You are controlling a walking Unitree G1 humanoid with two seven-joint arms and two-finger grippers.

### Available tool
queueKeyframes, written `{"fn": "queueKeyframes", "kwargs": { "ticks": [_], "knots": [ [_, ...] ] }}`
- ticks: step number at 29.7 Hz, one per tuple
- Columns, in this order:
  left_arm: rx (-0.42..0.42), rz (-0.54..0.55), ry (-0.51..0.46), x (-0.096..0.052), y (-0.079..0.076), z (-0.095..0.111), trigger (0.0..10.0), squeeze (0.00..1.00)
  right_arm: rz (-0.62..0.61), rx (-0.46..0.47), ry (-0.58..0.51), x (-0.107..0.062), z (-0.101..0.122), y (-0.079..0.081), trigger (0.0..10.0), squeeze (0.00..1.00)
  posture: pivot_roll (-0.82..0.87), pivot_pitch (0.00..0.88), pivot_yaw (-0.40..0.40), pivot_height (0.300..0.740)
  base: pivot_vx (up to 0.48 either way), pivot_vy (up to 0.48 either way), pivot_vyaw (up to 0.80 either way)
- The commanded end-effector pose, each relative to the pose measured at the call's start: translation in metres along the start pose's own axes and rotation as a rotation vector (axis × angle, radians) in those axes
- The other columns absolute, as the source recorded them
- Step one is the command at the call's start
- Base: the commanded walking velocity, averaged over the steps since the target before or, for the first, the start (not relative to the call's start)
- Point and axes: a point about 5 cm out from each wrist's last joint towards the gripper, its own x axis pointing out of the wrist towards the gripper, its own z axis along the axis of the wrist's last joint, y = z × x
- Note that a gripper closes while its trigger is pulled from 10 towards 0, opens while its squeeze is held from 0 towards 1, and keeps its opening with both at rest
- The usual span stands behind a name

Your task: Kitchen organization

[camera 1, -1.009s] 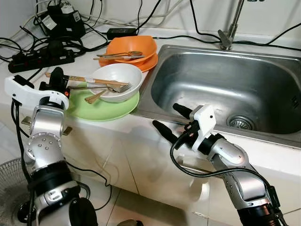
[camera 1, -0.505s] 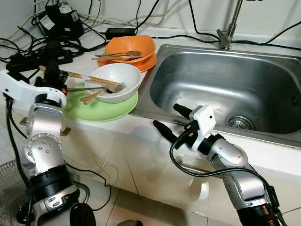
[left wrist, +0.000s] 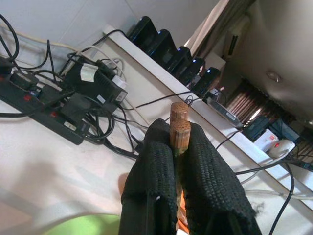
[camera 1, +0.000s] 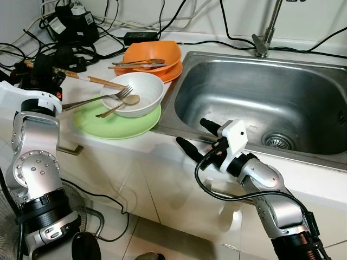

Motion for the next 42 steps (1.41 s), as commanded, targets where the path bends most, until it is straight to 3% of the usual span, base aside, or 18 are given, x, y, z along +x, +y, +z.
{"fn": "queueKeyframes", "kwargs": {
  "ticks": [1,9,14,21,27,35,42],
  "knots": [
    [0.016,-0.009,-0.004,0.003,0.000,0.003,0.0,0.00,-0.007,-0.011,-0.008,0.002,0.002,-0.001,10.0,0.00,-0.03,0.045,0.121,0.740,0.000,0.000,0.00],
    [0.017,0.010,0.029,0.000,0.006,-0.006,0.0,0.00,-0.009,-0.010,-0.009,0.003,0.001,0.000,10.0,0.00,-0.03,0.046,0.123,0.740,0.000,0.000,0.00],
    [-0.035,0.008,0.054,-0.001,0.010,-0.017,0.0,0.00,-0.011,-0.008,-0.007,0.003,0.000,0.000,10.0,0.00,-0.03,0.052,0.124,0.740,0.000,0.000,0.00],
    [-0.039,-0.025,0.074,0.003,0.004,-0.030,0.0,0.00,-0.020,-0.009,-0.004,0.000,0.000,0.000,10.0,0.00,-0.05,0.064,0.131,0.740,0.000,0.000,0.00],
    [0.063,-0.084,0.046,0.006,-0.006,-0.023,0.0,0.00,-0.032,-0.011,0.000,-0.004,0.000,-0.001,10.0,0.00,-0.06,0.073,0.135,0.740,0.000,0.000,0.00],
    [0.322,-0.288,0.018,0.009,-0.023,-0.007,0.0,0.00,-0.035,-0.010,0.005,-0.006,-0.001,-0.001,10.0,0.00,-0.05,0.077,0.136,0.740,0.000,0.000,0.00],
    [0.271,-0.261,0.019,0.009,-0.021,-0.011,0.0,0.00,-0.033,-0.009,0.004,-0.005,-0.001,-0.001,10.0,0.00,-0.05,0.079,0.137,0.740,0.000,0.000,0.00]
  ]
}}
